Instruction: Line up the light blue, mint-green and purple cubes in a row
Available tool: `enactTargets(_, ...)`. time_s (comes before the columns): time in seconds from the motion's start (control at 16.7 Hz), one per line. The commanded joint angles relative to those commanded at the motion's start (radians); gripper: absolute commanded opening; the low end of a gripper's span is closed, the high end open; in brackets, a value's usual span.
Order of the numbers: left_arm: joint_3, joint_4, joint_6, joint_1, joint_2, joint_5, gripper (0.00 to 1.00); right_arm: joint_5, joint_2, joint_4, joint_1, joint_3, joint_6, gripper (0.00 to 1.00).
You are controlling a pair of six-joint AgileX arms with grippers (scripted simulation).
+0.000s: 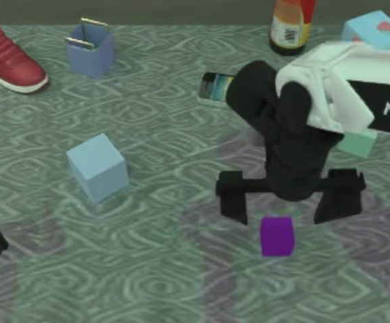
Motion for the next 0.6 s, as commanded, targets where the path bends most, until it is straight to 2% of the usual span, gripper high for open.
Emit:
enactTargets(0.18, 0.0, 0.0, 0.0, 0.0, 0.0, 0.0, 1.0, 0.0, -0.035, -0.091, 0.005, 0.059, -0.002, 1.0)
enactTargets(0.6, 0.0, 0.0, 0.0, 0.0, 0.0, 0.0, 1.0, -0.001, -0.021, -0.109, -0.01, 0.088, -0.035, 1.0)
